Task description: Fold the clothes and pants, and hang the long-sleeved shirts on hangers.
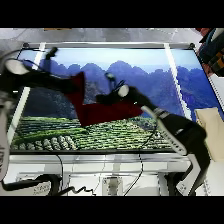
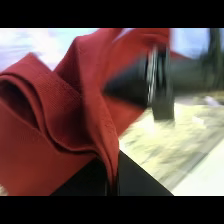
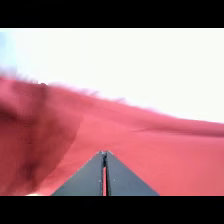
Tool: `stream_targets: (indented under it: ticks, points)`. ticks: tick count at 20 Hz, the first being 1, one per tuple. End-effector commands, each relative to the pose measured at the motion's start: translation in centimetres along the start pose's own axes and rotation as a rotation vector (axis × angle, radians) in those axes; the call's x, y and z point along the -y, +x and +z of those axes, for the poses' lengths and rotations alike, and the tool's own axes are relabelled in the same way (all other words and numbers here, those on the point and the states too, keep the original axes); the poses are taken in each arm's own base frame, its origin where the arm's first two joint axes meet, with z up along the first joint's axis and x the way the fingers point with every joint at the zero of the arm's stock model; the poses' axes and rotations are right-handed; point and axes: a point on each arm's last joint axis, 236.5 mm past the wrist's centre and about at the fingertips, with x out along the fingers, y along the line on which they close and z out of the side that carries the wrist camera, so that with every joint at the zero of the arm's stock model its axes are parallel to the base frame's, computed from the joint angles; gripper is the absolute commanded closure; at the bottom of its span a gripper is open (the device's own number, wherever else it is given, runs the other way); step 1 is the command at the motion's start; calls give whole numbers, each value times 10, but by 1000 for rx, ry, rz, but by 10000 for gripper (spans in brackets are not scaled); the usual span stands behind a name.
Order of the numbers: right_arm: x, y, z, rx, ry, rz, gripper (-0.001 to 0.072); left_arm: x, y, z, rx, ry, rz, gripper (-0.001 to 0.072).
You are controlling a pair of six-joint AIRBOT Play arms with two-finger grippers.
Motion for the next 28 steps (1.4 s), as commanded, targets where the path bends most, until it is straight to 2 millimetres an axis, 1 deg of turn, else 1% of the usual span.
stream_targets:
  ticks: [1, 2, 3, 4, 5, 6, 7, 9, 10, 11, 12, 13, 15, 16, 17, 18, 19, 22, 24, 26, 28]
  points:
    - [100, -96, 36, 37, 82, -157, 702, 62, 92, 15, 41, -25, -158, 688]
    - [128, -127, 42, 54, 99, -214, 702, 75, 122, 13, 48, -11, -157, 688]
    - [157, -157, 44, 65, 118, -275, 702, 88, 146, 8, 44, -3, -161, 688]
    - [182, -182, 43, 74, 139, -330, 702, 102, 168, 0, 36, 8, -168, 688]
    - [204, -204, 41, 80, 165, -375, 702, 111, 184, -4, 44, 21, -163, 641]
    - [225, -221, 36, 80, 202, -406, 701, 120, 197, -5, 64, 32, -156, 319]
    - [243, -232, 27, 63, 242, -422, 701, 125, 204, -1, 98, 42, -143, -3]
    - [270, -241, 10, 25, 259, -439, 701, 127, 204, 17, 184, 98, -114, -13]
    - [281, -240, -2, -2, 260, -441, 701, 127, 200, 22, 203, 99, -109, -13]
    - [288, -233, -16, -41, 249, -425, 688, 122, 194, 26, 210, 99, -101, -13]
    - [287, -222, -29, -77, 236, -381, 684, 114, 187, 30, 213, 106, -89, -13]
    - [280, -206, -43, -113, 233, -306, 592, 107, 179, 33, 211, 108, -80, -13]
    - [261, -171, -65, -152, 326, -162, 2, 91, 161, 38, 205, 91, -75, -13]
    - [253, -155, -76, -186, 361, -114, 21, 83, 152, 40, 199, 81, -73, -13]
    - [246, -137, -88, -221, 372, -95, 17, 76, 145, 41, 193, 71, -72, -13]
    - [239, -122, -96, -247, 369, -83, 18, 68, 138, 41, 184, 62, -72, -13]
    - [226, -107, -100, -268, 350, -67, 18, 62, 133, 40, 172, 52, -72, -13]
    - [184, -71, -93, -260, 225, -37, 18, 49, 124, 30, 118, 29, -86, -13]
    - [164, -50, -89, -237, 160, -49, 18, 46, 121, 24, 90, 23, -96, -13]
    - [146, -34, -86, -216, 143, -54, 18, 46, 121, 22, 83, 21, -99, -13]
    - [127, -21, -89, -215, 102, -48, 20, 46, 121, 22, 82, 21, -99, -13]
